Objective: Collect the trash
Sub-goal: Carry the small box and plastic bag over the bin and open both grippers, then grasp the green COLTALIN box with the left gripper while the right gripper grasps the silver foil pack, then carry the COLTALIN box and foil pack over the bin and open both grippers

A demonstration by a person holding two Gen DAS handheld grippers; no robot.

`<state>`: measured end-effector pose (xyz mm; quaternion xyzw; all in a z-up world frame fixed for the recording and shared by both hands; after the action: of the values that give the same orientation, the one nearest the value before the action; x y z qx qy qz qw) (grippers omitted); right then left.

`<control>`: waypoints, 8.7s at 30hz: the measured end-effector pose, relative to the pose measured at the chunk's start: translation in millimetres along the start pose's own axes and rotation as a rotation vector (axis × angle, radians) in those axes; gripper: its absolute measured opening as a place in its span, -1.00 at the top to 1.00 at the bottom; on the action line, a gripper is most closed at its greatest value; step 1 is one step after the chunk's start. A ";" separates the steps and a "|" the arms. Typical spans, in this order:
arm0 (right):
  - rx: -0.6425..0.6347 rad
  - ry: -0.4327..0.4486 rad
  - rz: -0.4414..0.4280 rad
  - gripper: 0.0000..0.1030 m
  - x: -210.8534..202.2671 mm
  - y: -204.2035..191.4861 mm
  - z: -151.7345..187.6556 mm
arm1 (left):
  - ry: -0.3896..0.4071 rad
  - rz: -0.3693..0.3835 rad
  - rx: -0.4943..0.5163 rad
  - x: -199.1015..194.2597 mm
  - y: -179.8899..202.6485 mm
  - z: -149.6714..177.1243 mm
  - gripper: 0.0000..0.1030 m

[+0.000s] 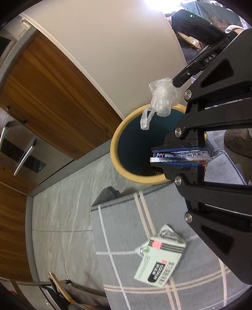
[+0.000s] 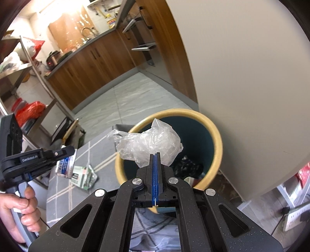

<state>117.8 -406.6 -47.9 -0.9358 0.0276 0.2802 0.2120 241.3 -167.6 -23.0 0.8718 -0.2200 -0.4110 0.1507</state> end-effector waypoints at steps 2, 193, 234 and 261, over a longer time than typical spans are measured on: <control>0.008 -0.002 0.016 0.98 1.8 4.3 1.0 | -0.010 0.004 0.011 7.6 6.4 0.4 0.86; -0.496 -0.363 -0.384 -0.16 133.2 -235.8 99.1 | 0.096 -0.278 -0.226 -108.1 -200.3 -19.8 -0.39; -0.007 -0.056 -0.020 -0.16 15.2 -2.4 3.1 | -0.134 0.082 0.121 38.8 25.2 3.9 -0.39; 0.014 -0.119 0.010 -0.17 52.8 4.8 5.5 | -0.189 0.082 0.060 81.7 10.3 -0.7 -0.53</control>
<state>158.6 -405.2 -82.1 -0.9158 0.0217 0.3364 0.2185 285.4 -217.8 -71.1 0.8235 -0.2808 -0.4780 0.1200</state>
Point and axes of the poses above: each gripper's, at about its wrist camera, not at the fingertips, and x roughly the way its jaws point, y to its right, z to its underside, the point moved 1 cm from there along x, roughly the way its jaws point, and after that the axes turned 10 degrees about y, right-handed, at the moved point
